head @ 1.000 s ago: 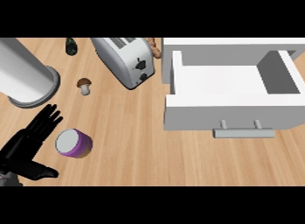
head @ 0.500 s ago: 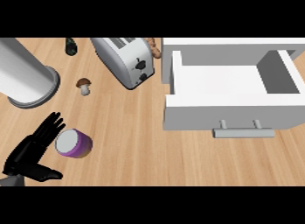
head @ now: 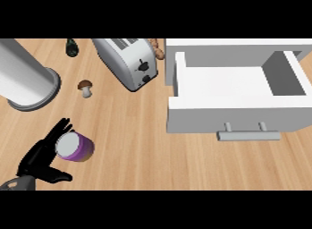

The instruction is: Pick up the can, place it into the drawer and close the drawer

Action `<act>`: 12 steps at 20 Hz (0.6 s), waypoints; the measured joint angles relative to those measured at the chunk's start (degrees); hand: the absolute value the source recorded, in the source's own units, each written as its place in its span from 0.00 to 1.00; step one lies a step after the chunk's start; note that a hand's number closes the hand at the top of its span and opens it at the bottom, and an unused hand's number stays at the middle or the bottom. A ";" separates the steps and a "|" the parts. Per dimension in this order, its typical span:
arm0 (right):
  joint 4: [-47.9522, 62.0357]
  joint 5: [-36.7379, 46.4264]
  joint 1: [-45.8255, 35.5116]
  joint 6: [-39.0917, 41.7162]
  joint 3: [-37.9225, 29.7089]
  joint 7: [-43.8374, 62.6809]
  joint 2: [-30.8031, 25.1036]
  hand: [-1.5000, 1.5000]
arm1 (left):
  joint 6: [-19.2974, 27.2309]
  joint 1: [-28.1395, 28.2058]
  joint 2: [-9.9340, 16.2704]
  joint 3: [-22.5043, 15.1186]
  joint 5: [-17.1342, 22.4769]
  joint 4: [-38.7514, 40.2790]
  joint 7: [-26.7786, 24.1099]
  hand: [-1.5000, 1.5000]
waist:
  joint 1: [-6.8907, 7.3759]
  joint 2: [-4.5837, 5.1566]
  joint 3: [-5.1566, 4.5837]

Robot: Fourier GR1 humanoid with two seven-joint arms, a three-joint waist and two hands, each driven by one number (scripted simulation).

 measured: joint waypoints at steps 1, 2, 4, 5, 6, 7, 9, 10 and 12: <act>-0.44 -0.23 0.17 0.20 -0.17 0.18 0.44 0.00 | 0.19 -0.71 -0.05 -0.09 -0.16 1.30 -0.24 0.00 | 0.00 0.00 0.01; 0.21 -0.26 -0.06 0.77 -0.51 -0.15 0.34 0.00 | 0.50 -1.60 -0.35 -0.20 -0.18 2.14 -0.07 0.00 | 0.02 -0.01 0.00; 1.21 -0.96 -1.44 0.51 -1.15 0.65 -1.05 0.00 | 0.93 -3.44 -0.61 -0.22 -0.53 5.28 -0.99 0.00 | 0.00 0.02 0.00; 0.62 -0.29 -1.30 0.64 -0.85 0.84 -0.34 0.00 | 1.33 -3.46 -1.06 -0.33 -0.53 5.73 -1.34 0.00 | 0.04 0.01 0.01; 0.29 -0.45 -0.98 1.01 -1.11 0.83 0.09 0.00 | 1.41 -3.71 -1.19 -0.26 -0.30 6.23 -1.40 0.00 | 0.07 0.00 0.01; -0.07 -0.15 -0.67 1.24 -0.84 0.77 0.59 0.00 | 1.13 -4.47 -0.90 0.01 -0.18 7.87 -2.00 0.00 | -0.01 0.00 0.03; -0.45 -0.53 -1.17 -0.09 -0.25 1.79 -0.18 0.00 | 0.87 -5.86 -1.21 0.32 0.50 9.17 -1.38 1.00 | 0.03 -0.01 0.05; -0.89 -1.05 -0.78 0.16 -0.69 2.11 -0.18 0.00 | 0.75 -6.43 -1.52 0.52 1.16 9.02 -0.35 1.00 | 0.07 -0.03 0.05; -1.13 -1.50 -0.16 0.87 -1.14 2.37 0.16 0.00 | -0.40 -6.60 -1.65 0.31 1.64 9.26 0.12 1.00 | 0.05 -0.04 0.04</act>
